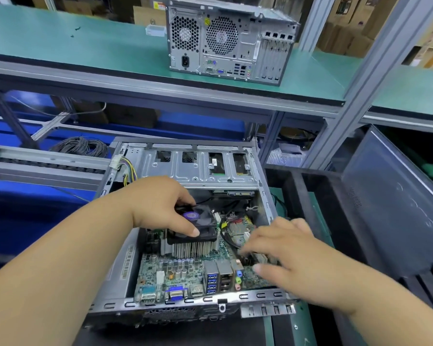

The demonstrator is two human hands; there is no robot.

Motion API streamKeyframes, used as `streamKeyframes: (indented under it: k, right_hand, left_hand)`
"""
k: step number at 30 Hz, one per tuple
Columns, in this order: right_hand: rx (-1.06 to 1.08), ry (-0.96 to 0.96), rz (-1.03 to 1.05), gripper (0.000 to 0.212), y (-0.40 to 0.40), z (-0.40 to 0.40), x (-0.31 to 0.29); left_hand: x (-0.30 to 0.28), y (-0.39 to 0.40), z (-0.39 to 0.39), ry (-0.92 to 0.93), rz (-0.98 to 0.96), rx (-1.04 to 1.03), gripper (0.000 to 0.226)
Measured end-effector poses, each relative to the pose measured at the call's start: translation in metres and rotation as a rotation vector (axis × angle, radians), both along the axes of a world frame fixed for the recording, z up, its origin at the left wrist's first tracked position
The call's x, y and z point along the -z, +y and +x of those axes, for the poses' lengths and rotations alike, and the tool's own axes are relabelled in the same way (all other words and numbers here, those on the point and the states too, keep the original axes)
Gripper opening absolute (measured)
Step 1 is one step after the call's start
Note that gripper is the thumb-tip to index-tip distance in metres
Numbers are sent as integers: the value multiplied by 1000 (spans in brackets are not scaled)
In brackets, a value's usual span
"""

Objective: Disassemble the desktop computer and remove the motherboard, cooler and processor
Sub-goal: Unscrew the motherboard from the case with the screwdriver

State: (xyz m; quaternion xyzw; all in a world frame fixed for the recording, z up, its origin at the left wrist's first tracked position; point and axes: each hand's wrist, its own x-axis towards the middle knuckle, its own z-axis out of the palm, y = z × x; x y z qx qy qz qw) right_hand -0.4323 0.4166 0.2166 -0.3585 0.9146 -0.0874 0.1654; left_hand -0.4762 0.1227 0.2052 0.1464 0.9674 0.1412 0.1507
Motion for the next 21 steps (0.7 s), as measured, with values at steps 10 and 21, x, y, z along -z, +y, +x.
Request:
streamKeyframes:
  k: [10,21]
  right_hand:
    - [12,144,61,29,1,-28,-14]
    - [30,55,68,29,-18,-44,12]
  left_hand:
    - [-2,4,0,-15,20,15,65]
    - [-7,-1,-18,-68,85,-16,58]
